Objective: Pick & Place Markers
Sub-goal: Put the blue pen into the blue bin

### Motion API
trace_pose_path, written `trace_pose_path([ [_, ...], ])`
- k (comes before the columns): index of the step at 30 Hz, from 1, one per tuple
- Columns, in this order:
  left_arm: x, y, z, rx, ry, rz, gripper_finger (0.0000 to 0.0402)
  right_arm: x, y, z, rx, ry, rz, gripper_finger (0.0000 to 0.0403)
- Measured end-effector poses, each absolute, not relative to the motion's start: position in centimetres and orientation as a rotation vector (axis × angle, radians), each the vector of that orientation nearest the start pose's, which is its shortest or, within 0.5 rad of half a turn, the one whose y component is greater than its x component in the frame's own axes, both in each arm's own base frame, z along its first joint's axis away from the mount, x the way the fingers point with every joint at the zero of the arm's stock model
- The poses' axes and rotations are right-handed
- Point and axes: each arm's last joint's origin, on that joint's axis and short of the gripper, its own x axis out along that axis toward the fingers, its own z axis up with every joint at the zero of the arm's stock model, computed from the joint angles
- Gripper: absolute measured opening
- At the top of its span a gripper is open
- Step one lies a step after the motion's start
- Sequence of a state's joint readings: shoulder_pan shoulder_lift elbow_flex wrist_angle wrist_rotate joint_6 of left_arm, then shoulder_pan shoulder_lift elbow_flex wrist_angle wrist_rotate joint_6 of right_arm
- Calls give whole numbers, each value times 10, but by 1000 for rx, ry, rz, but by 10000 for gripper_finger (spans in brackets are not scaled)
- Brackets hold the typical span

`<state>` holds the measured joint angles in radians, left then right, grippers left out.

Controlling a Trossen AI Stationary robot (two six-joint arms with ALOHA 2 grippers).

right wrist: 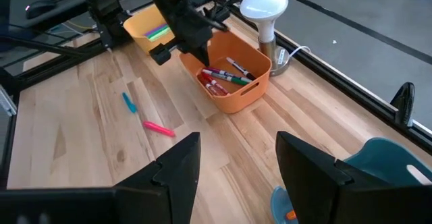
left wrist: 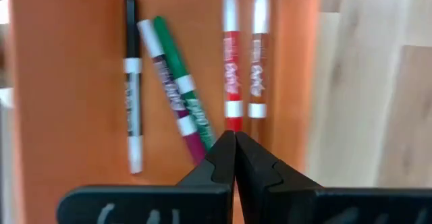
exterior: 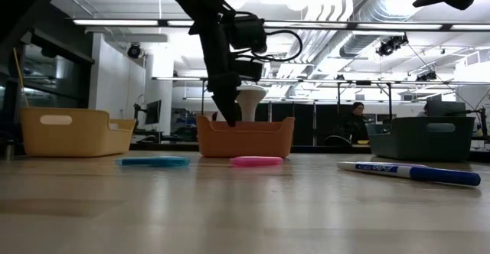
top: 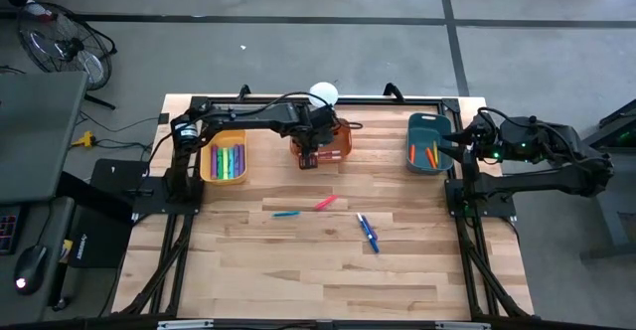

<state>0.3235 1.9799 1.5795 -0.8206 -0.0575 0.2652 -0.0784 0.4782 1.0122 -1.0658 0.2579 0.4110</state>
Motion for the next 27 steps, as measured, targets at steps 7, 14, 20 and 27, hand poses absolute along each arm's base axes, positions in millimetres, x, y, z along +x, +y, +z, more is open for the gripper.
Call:
trace_pose_path([
  [7,394,110,242,66,1220,68,0,48,-11,353,345,458,-427,183],
  [14,413,72,273,209,1063,-212,1,48,-11,353,334,461,-421,183],
  [20,429,31,284,462,907,-345,2,48,-11,353,328,465,-411,183],
  [27,446,-2,277,566,815,-362,64,47,-10,351,330,482,-402,183],
])
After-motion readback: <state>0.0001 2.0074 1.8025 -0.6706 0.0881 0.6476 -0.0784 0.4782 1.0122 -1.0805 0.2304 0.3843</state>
